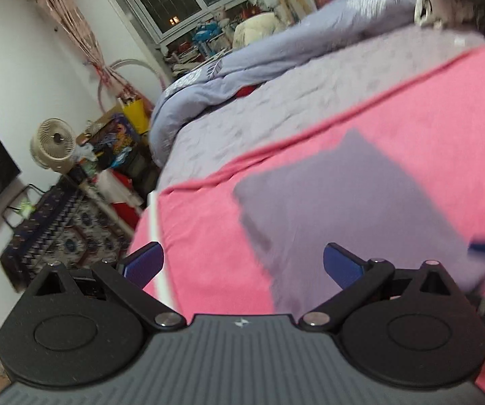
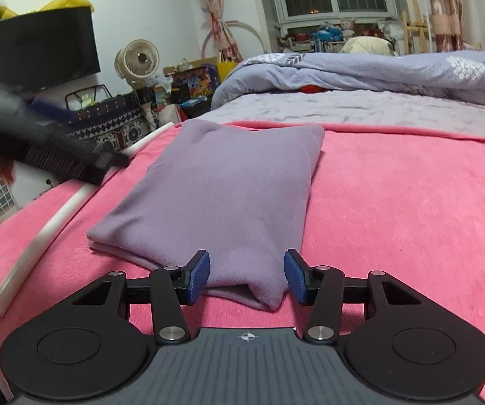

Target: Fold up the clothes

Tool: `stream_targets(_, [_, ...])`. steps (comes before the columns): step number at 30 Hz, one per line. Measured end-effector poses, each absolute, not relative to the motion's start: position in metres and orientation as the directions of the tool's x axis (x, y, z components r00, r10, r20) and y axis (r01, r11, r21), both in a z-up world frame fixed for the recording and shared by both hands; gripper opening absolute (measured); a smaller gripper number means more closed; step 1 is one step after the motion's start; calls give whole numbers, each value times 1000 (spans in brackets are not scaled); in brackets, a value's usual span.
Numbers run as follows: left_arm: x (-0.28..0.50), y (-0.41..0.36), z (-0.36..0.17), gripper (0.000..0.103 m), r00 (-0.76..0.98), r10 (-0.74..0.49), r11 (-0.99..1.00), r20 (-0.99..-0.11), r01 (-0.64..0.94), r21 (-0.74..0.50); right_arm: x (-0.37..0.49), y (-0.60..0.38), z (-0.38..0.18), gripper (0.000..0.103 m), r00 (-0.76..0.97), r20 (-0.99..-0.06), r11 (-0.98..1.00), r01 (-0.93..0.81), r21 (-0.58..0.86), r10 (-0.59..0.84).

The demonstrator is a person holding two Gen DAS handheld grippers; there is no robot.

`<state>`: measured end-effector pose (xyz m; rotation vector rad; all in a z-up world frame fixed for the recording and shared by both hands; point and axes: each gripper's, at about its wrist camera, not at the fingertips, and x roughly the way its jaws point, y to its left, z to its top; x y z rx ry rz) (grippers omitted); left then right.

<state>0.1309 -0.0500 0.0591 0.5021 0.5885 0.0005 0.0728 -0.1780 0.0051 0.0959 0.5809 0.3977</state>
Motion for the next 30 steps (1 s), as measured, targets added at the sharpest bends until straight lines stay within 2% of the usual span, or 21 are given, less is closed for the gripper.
stream_targets(3, [154,-61,46,103,788,81,911,-611,190,365,69,-181,3,52,751,-519,913,-340,226,408])
stream_targets(6, [171,-64,9,103,712,99,914,-695,211,347,56,-189,0,52,741,-511,900,-373,226,435])
stream_targets(10, [163,-40,-8,103,723,29,956,-690,181,229,44,-194,-2,52,745,-492,892,-403,206,450])
stream_targets(16, [153,-4,-16,103,707,-75,987,-704,152,47,44,-213,-3,59,725,-447,851,-419,316,523])
stream_targets(24, [139,-8,-22,103,774,-74,990,-628,134,48,51,-252,34,63,770,-398,856,-365,367,499])
stream_targets(26, [141,-3,-23,103,770,-95,991,-631,134,15,69,-255,54,68,781,-401,868,-354,349,480])
stream_targets(30, [140,-4,-24,103,776,-95,991,-623,134,15,122,-230,81,68,762,-463,890,-357,283,453])
